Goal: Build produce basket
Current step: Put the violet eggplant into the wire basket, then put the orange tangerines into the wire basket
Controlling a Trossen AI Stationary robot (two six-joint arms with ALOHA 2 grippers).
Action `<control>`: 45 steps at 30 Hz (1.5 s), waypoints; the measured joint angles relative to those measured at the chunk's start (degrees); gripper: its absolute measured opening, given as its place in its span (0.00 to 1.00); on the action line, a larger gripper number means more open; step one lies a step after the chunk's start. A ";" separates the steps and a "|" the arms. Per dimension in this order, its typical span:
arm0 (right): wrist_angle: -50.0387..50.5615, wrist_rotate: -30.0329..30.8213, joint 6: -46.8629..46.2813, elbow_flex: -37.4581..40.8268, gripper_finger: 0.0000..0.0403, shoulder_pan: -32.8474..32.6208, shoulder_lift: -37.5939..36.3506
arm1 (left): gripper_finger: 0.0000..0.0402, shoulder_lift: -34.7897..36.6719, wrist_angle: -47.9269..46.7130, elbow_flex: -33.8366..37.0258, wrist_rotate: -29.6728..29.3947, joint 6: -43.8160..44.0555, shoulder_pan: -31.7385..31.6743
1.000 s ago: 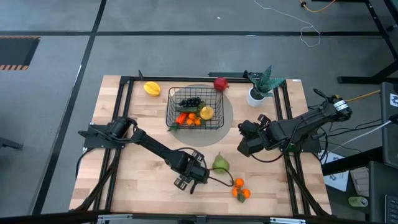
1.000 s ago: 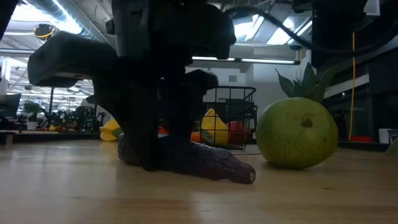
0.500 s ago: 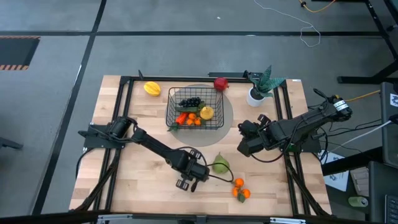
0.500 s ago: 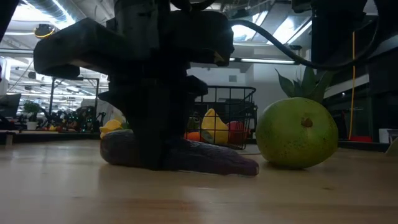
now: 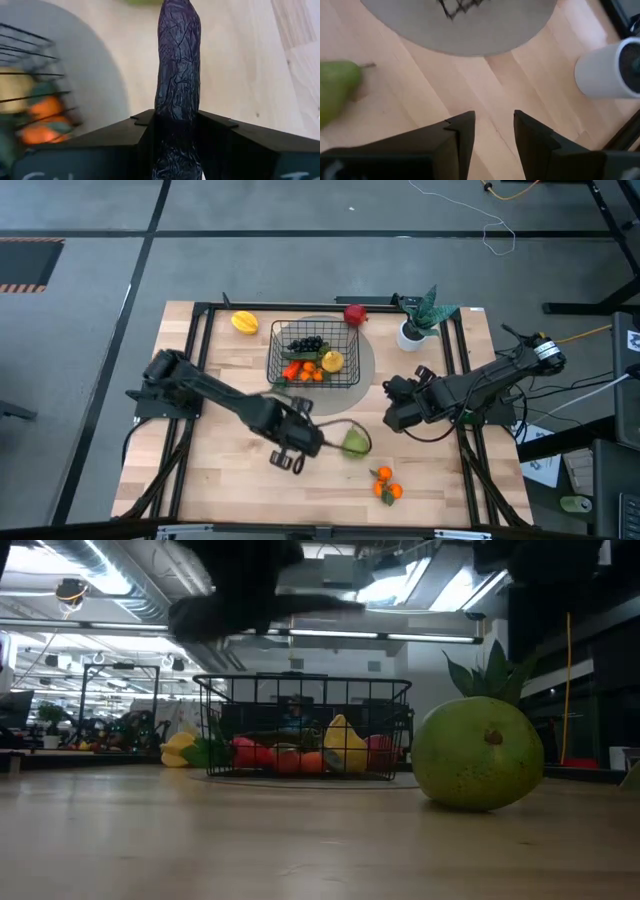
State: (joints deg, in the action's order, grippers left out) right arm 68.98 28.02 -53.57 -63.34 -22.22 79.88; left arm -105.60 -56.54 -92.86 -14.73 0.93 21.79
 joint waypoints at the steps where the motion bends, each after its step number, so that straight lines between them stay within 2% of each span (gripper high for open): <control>1: 0.05 -0.52 0.01 0.66 0.31 0.00 0.04 | 0.19 1.31 -0.63 0.00 -0.81 0.03 -0.48; 5: -1.43 -4.33 -1.83 2.60 0.31 0.02 0.02 | 0.19 6.68 -1.51 0.02 -3.89 0.26 -3.70; 8: -2.91 -6.95 -3.19 2.67 0.31 0.00 0.01 | 0.19 10.60 0.03 0.02 -4.03 -0.69 -7.73; 13: -4.09 -7.13 -0.32 2.65 0.31 0.00 -0.02 | 0.19 13.03 2.37 0.00 -3.58 -3.57 -19.06; 17: -4.24 -7.21 -0.18 2.65 0.31 0.00 -0.02 | 0.19 12.04 3.64 0.07 1.62 -3.57 -29.63; 20: -4.20 -7.22 -0.08 2.65 0.31 0.00 -0.02 | 0.19 10.69 4.30 0.22 3.14 -0.58 -34.23; 21: -4.18 -7.21 -0.06 2.65 0.31 0.00 -0.02 | 0.22 10.20 4.12 0.22 3.99 -0.69 -35.08; 26: -4.02 -7.22 1.54 2.65 0.31 0.00 0.00 | 0.48 9.20 3.66 0.15 5.87 -3.85 -35.27; 29: -3.97 -7.20 1.51 2.65 0.31 0.00 -0.02 | 0.57 8.77 2.67 0.31 5.68 -4.49 -34.07; 38: -4.01 -7.24 1.39 2.63 0.31 0.00 -0.02 | 0.60 8.45 0.47 0.22 5.25 -2.05 -29.91; 41: -4.01 -7.24 1.39 2.63 0.31 0.00 -0.02 | 0.60 8.58 -5.11 0.22 3.54 -2.51 -29.25; 45: -4.01 -7.24 1.37 2.63 0.31 0.00 -0.02 | 0.60 8.58 -15.12 0.22 1.75 1.27 -28.92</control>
State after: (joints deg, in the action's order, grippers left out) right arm 64.97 20.78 -52.21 -60.71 -22.22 79.85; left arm -97.01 -71.66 -92.64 -12.98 2.20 -7.13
